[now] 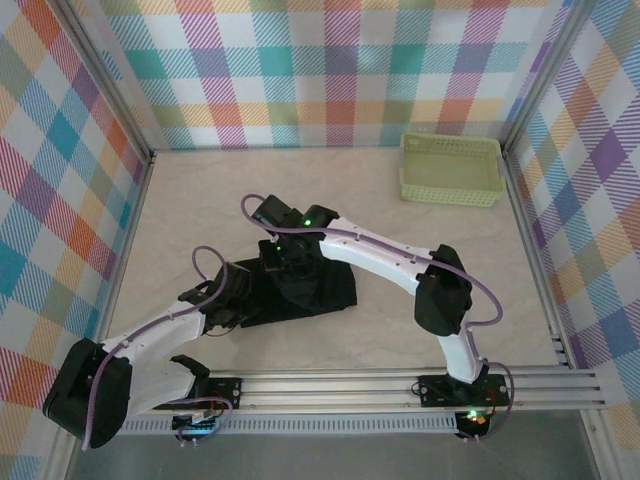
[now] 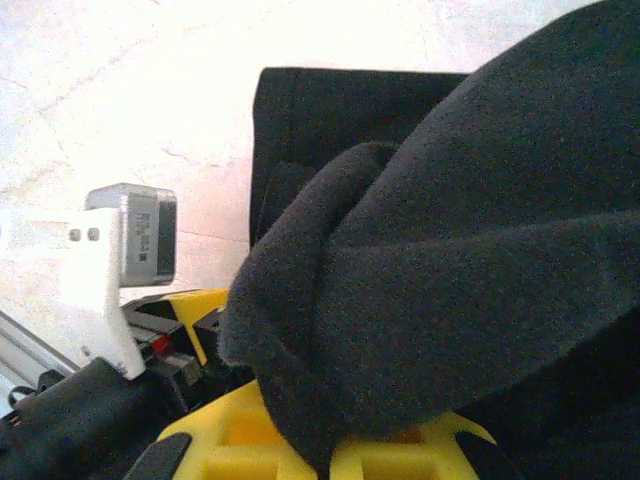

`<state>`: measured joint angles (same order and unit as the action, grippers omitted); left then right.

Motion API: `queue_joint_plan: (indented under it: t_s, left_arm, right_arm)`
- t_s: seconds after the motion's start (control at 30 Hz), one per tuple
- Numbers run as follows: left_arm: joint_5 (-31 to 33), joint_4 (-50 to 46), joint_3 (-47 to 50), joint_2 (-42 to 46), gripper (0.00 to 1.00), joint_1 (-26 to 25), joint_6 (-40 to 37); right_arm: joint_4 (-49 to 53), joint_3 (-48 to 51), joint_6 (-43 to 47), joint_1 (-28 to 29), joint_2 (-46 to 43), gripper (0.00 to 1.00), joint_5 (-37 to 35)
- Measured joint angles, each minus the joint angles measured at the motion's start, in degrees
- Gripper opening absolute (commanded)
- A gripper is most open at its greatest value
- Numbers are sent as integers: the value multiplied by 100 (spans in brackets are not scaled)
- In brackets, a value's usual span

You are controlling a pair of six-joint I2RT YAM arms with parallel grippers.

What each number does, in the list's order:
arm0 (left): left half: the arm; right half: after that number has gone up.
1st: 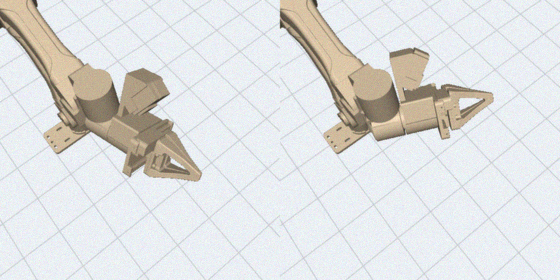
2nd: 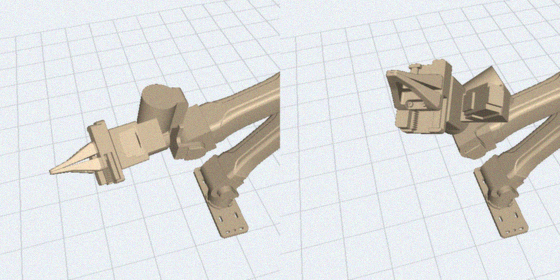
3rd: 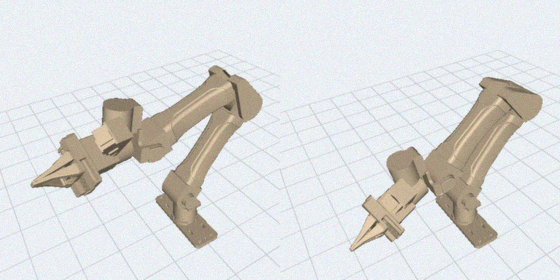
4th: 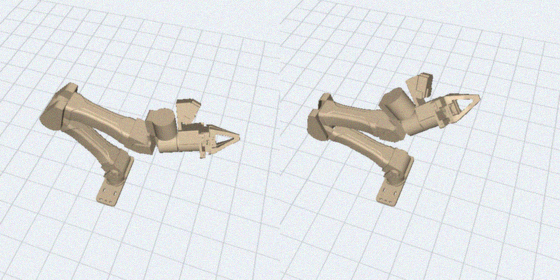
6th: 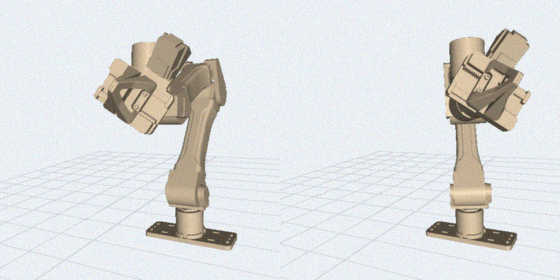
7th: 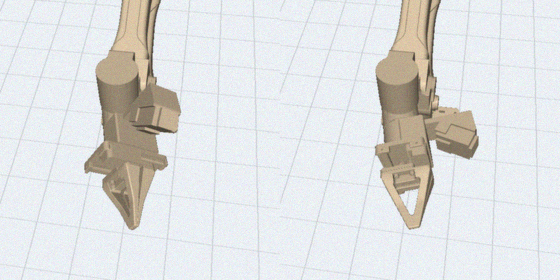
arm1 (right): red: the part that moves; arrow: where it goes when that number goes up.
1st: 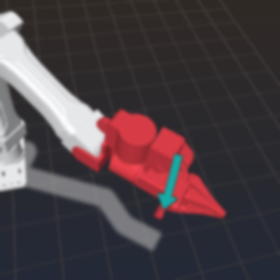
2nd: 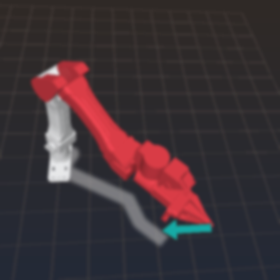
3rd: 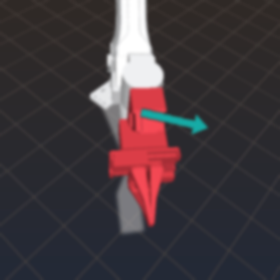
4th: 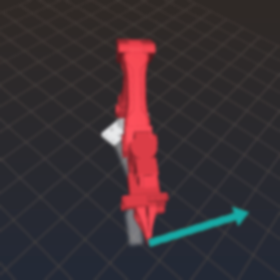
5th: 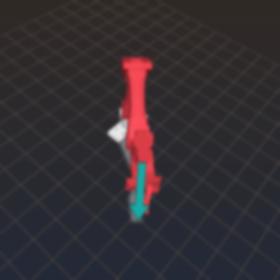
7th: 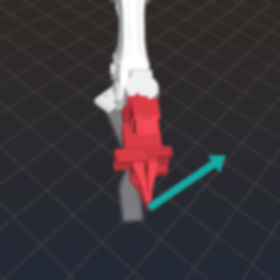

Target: Fold the inside-out t-shirt

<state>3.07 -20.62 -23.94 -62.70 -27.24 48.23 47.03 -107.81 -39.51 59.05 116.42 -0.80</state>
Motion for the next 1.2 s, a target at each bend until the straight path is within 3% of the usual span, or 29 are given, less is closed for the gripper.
queue_joint_plan:
  t_s: [0.3, 0.37, 0.57, 0.7, 0.9, 1.07, 1.2]
  left_arm:
    - [-2, 170, 249, 391, 50, -9, 24]
    - [-2, 186, 282, 448, 50, -9, 26]
    - [74, -33, 345, 824, 51, -11, 81]
    - [485, -647, 345, 1711, 53, -11, 262]
    - [1032, -1744, -55, 2721, 54, -9, 310]
    - [955, -2103, -960, 2378, 53, -155, -17]
    - [909, -1980, -1633, 1694, 53, -960, -138]
  right_arm:
    - [-179, -46, -116, 9, 361, 1, 50]
    - [-195, -149, -149, 7, 463, 7, 74]
    - [-173, -306, -146, 9, 549, 39, 173]
    - [-31, -734, 15, 20, 535, 47, 308]
    - [201, -625, 525, 17, -302, 51, -76]
    - [15, 560, 874, -442, -1475, 47, -251]
    - [-378, 1530, 1027, -1217, -1504, 40, -85]
